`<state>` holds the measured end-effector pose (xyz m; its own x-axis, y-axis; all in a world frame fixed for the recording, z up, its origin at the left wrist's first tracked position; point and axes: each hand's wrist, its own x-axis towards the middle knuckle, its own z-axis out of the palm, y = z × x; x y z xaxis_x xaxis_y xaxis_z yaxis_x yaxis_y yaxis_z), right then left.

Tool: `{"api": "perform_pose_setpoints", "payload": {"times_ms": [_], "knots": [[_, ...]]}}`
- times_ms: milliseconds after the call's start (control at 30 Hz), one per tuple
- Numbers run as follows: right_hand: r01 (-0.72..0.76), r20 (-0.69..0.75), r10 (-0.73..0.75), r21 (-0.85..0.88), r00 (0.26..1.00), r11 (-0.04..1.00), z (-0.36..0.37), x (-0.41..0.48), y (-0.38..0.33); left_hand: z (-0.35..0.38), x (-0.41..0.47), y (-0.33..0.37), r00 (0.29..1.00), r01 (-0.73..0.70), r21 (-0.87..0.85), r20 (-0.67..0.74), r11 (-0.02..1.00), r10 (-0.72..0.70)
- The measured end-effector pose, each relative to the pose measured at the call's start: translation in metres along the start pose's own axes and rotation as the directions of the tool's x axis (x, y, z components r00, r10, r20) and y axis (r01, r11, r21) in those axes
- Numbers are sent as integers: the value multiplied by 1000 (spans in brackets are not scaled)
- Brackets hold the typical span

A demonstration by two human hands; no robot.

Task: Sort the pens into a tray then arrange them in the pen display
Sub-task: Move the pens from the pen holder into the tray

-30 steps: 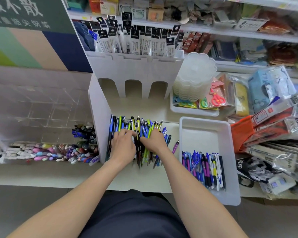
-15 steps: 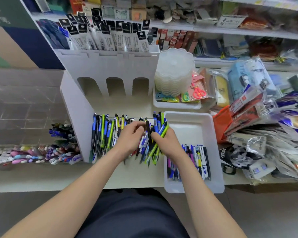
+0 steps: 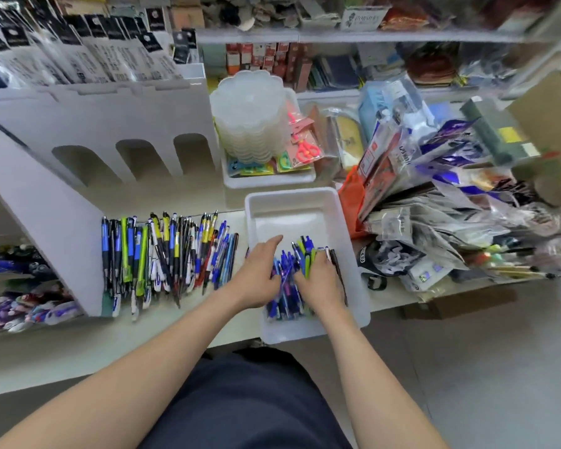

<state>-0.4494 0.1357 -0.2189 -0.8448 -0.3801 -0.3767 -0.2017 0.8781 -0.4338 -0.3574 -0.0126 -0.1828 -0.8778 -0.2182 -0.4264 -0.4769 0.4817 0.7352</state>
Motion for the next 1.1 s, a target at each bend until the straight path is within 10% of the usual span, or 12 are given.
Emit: {"api": "perform_pose_setpoints", "payload": {"times_ms": [400, 733, 867, 1100], "knots": [[58, -54, -66, -134, 996, 989, 3, -21, 35, 30, 5, -7, 995, -89, 134, 46, 987, 84], [-28, -1, 28, -99, 1000, 995, -10, -24, 46, 47, 10, -30, 976, -187, 682, 51, 707, 210], [-64, -8, 64, -303, 998, 951, -15, -28, 44, 48, 12, -20, 985, -132, 569, -17, 812, 172], [37, -2, -37, -112, 999, 993, -19, -24, 43, 34, 51, 7, 995, 20, 313, 82, 950, -49]]}}
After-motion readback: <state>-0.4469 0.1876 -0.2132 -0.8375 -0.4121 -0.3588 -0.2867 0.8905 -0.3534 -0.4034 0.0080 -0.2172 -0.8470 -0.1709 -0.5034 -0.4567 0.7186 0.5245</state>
